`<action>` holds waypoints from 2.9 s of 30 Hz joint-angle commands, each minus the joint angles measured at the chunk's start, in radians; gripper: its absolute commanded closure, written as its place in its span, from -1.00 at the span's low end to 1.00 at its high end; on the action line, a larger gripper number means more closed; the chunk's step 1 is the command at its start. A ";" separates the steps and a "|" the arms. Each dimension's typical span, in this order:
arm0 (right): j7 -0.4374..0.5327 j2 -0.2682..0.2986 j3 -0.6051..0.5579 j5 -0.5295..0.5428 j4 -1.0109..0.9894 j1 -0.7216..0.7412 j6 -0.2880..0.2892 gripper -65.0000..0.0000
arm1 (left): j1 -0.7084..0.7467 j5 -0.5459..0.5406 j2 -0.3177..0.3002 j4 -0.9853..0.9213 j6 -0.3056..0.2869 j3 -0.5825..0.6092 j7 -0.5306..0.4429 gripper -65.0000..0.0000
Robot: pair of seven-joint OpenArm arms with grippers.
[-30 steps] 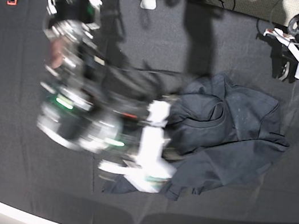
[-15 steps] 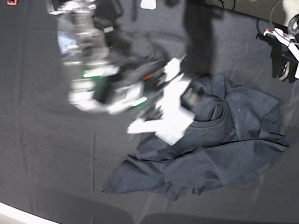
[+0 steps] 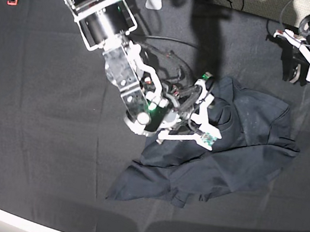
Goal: Layout the t-shirt on the table in an organized manner, then fold the t-shirt properly
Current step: 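Lift the shirt with the right gripper and pull it toward its arm base, then lower the left gripper onto the shirt's hem edge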
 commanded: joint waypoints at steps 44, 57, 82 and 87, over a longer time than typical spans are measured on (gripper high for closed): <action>-0.092 0.013 0.122 0.047 0.304 -0.014 0.023 1.00 | 0.003 -0.005 -0.006 0.017 0.003 -0.005 -0.020 0.57; -0.142 0.315 0.581 0.147 0.645 -0.354 0.023 1.00 | 0.003 -0.005 -0.006 0.017 0.003 -0.005 -0.021 0.57; -0.078 0.343 0.945 0.144 0.526 -0.522 0.023 1.00 | -0.208 -0.238 -0.039 0.019 -0.457 0.103 0.148 0.41; -0.062 0.343 0.945 0.143 0.526 -0.521 0.023 1.00 | -0.211 0.057 -0.087 0.019 -0.428 0.364 -0.013 0.41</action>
